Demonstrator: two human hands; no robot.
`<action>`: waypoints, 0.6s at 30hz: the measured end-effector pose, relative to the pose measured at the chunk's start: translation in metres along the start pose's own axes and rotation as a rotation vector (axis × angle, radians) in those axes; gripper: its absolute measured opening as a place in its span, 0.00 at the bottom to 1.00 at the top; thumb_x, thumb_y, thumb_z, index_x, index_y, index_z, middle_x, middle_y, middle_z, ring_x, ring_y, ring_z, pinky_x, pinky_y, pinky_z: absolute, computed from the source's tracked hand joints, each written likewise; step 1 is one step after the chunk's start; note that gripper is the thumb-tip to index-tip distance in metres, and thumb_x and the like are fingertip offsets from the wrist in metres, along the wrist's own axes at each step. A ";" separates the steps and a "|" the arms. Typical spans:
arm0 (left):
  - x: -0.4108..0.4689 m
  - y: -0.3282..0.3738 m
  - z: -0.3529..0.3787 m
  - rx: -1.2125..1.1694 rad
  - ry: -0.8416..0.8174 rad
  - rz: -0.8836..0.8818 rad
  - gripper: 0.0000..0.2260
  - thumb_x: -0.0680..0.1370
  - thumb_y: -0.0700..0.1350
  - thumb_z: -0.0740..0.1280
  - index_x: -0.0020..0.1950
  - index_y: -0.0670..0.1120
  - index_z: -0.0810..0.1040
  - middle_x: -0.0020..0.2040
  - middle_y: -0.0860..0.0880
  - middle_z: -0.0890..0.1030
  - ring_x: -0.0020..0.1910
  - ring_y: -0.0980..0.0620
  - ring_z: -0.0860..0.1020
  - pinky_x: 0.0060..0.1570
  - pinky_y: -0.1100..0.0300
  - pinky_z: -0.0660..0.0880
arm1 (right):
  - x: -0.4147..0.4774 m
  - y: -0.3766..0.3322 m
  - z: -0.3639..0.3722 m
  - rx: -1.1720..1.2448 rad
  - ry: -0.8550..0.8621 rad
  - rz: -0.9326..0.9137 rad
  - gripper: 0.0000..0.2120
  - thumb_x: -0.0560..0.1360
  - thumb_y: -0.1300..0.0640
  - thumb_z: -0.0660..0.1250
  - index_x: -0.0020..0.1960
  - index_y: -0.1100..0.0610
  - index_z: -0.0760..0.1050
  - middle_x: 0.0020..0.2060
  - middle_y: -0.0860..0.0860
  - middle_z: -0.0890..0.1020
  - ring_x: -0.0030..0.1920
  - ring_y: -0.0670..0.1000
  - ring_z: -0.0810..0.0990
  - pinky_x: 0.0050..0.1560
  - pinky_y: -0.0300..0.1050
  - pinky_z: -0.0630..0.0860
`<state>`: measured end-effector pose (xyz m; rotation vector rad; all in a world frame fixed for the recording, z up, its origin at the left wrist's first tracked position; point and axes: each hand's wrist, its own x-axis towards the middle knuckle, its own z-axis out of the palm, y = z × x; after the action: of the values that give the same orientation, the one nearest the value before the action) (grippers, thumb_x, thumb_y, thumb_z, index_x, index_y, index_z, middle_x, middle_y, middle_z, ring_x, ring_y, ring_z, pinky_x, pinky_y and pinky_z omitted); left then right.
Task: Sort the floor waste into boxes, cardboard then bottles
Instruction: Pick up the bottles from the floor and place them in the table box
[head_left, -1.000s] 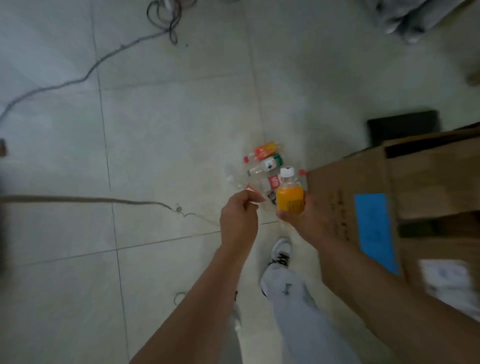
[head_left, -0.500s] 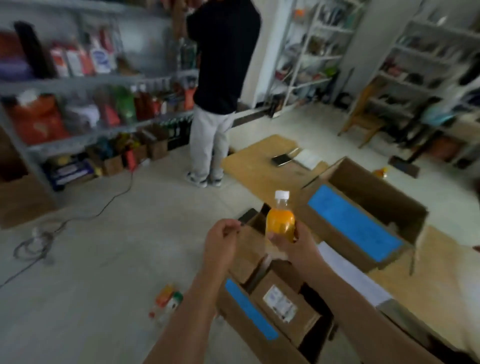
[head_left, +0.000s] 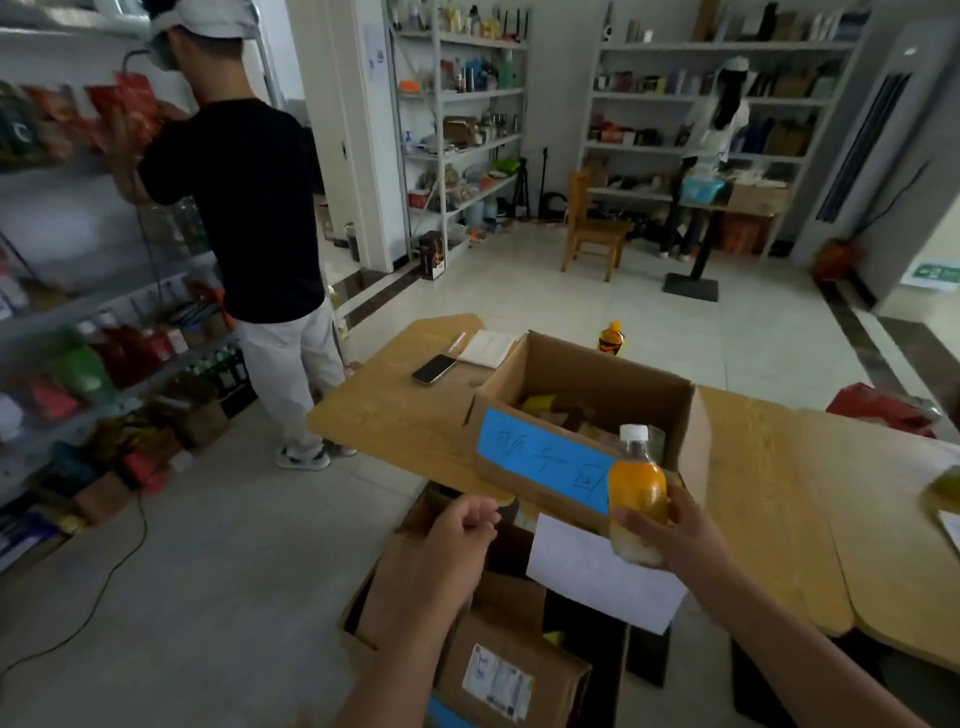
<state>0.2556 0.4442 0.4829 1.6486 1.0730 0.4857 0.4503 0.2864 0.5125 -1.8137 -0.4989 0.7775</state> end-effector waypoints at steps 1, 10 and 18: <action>0.006 0.009 0.013 0.021 -0.012 0.005 0.08 0.79 0.43 0.64 0.53 0.56 0.77 0.52 0.59 0.79 0.53 0.61 0.77 0.43 0.67 0.71 | 0.016 -0.002 -0.013 0.018 0.013 0.000 0.24 0.71 0.53 0.75 0.63 0.50 0.69 0.54 0.52 0.79 0.54 0.54 0.81 0.43 0.51 0.83; 0.100 0.063 0.120 0.112 -0.089 -0.100 0.23 0.80 0.40 0.65 0.73 0.53 0.63 0.61 0.57 0.70 0.61 0.60 0.70 0.60 0.60 0.72 | 0.184 -0.021 -0.084 -0.070 0.008 -0.103 0.27 0.70 0.52 0.75 0.65 0.51 0.68 0.52 0.48 0.78 0.55 0.53 0.78 0.57 0.56 0.77; 0.173 0.073 0.167 0.313 -0.038 -0.171 0.30 0.78 0.48 0.69 0.76 0.56 0.58 0.67 0.49 0.68 0.56 0.53 0.75 0.42 0.65 0.76 | 0.314 -0.001 -0.063 -0.482 -0.091 -0.132 0.39 0.67 0.49 0.76 0.73 0.45 0.62 0.63 0.54 0.74 0.62 0.59 0.74 0.58 0.61 0.76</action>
<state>0.5001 0.4942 0.4558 1.8069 1.2984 0.1788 0.7151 0.4515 0.4421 -2.1631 -0.9169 0.6890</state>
